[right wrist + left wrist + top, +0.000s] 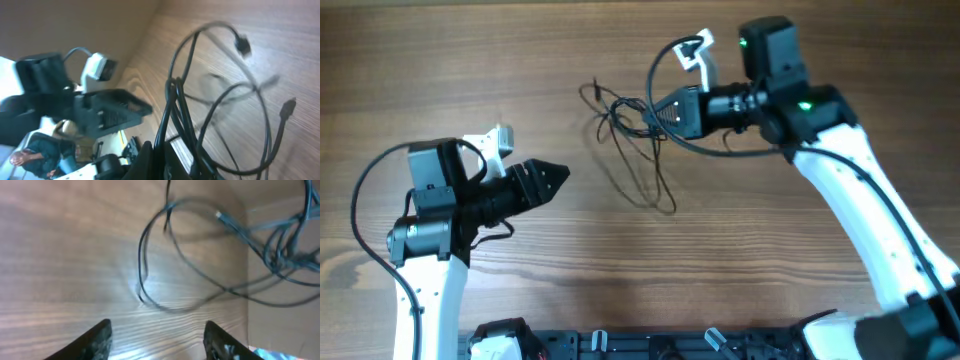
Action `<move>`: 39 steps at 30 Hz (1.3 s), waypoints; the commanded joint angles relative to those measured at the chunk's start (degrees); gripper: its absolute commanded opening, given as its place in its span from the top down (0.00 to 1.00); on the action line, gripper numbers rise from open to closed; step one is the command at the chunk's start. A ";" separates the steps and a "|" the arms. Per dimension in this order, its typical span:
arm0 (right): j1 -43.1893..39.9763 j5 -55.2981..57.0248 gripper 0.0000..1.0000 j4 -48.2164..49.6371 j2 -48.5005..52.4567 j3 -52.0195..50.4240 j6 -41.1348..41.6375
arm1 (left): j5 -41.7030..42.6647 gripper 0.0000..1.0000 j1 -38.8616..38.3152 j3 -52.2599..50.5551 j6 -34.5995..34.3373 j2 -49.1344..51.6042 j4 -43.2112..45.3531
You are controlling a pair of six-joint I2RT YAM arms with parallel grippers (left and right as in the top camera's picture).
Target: Untangle cables
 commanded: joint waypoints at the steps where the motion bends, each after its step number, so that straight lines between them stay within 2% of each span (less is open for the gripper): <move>1: 0.13 1.11 0.96 -3.43 -0.74 0.52 1.79 | 9.55 0.43 0.42 0.72 1.07 -0.44 6.32; 4: 0.13 2.64 0.96 -6.51 -0.61 0.52 1.64 | 10.78 0.41 0.33 0.72 -5.81 -0.44 12.17; 9: 1.60 1.68 0.96 -6.45 -0.61 0.52 1.55 | 11.52 0.37 -4.02 0.72 -7.30 0.22 16.41; 13: 2.62 1.64 0.96 -6.51 -0.61 0.52 1.79 | 7.13 0.37 -10.97 0.72 -7.91 4.85 18.14; 18: 3.52 1.70 0.96 -6.49 -0.61 0.52 2.64 | 5.53 0.41 -17.20 0.72 -15.13 11.93 27.93; 22: 3.52 1.68 0.96 -6.91 -0.61 0.52 2.67 | -2.99 0.51 -19.65 0.72 -19.28 15.30 30.01; 23: 3.52 1.88 0.96 -6.99 -0.61 0.52 2.71 | -5.88 0.59 -20.00 0.72 -19.80 15.93 29.99; 25: 3.52 5.18 0.95 -8.04 -0.61 0.52 4.79 | -12.31 0.96 -20.22 0.72 -19.76 16.33 29.20; 28: 3.32 23.08 0.96 -14.49 -0.61 0.52 13.18 | -23.28 0.96 -20.11 0.72 -19.69 15.89 26.27; 29: 3.23 29.77 0.96 -16.94 -0.61 0.52 15.78 | -24.59 0.96 -20.11 0.72 -19.34 15.50 25.55; 32: 3.19 59.01 0.96 -26.73 -0.50 0.52 24.81 | -27.98 0.96 -20.11 0.72 -16.00 11.82 21.94; 34: 3.19 70.38 0.96 -31.36 -0.44 0.52 27.82 | -30.95 0.96 -20.11 0.72 -15.13 8.74 19.67; 37: 3.06 77.42 0.96 -34.64 -0.35 0.52 28.63 | -34.14 0.96 -20.11 0.72 -12.48 4.22 17.55; 39: 2.73 73.79 0.96 -32.63 -0.35 0.55 24.81 | -34.25 0.96 -20.11 0.72 -10.27 1.16 17.31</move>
